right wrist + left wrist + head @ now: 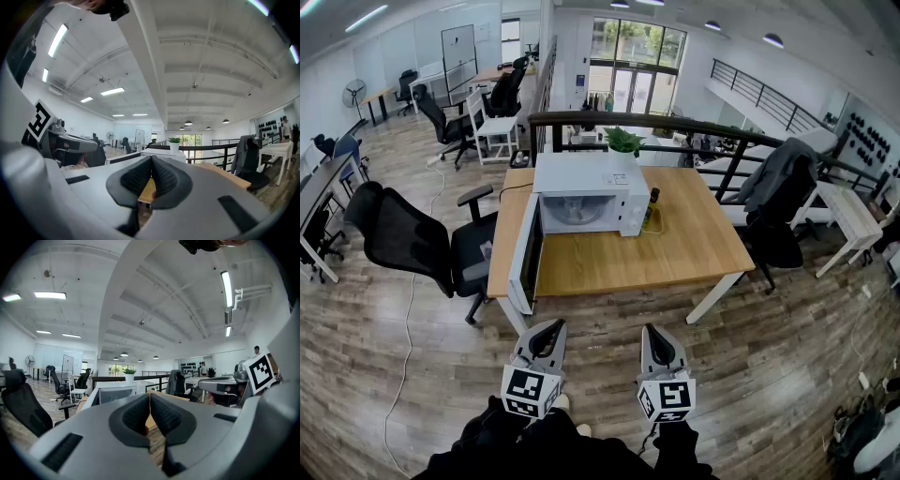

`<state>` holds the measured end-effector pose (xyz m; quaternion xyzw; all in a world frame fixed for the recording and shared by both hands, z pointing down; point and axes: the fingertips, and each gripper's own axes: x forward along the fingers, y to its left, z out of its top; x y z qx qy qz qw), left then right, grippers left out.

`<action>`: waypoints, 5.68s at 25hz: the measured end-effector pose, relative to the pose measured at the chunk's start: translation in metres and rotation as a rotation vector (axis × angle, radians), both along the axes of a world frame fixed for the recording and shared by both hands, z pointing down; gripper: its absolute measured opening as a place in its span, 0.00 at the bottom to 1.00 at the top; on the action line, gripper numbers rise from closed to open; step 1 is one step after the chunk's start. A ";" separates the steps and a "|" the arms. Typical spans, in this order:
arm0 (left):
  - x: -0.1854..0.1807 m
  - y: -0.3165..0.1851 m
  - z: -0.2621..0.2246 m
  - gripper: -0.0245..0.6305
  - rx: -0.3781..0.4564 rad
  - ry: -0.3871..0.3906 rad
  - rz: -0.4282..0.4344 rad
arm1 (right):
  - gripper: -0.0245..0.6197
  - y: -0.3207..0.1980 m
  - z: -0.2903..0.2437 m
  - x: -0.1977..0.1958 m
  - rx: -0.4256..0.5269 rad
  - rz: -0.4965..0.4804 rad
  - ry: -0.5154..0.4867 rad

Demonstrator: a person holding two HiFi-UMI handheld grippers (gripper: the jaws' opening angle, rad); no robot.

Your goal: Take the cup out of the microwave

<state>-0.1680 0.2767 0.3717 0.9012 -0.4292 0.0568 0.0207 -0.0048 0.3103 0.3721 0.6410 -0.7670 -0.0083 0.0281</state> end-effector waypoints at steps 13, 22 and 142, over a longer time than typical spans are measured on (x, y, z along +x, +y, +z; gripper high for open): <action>0.025 -0.047 0.012 0.08 -0.010 0.003 0.000 | 0.06 -0.046 0.013 0.019 -0.011 0.000 -0.007; 0.058 -0.150 0.017 0.08 -0.015 0.016 0.013 | 0.06 -0.140 0.016 0.051 -0.020 0.017 -0.013; 0.145 -0.579 0.216 0.07 -0.269 -0.065 -0.068 | 0.06 -0.527 0.159 0.121 -0.314 -0.141 -0.007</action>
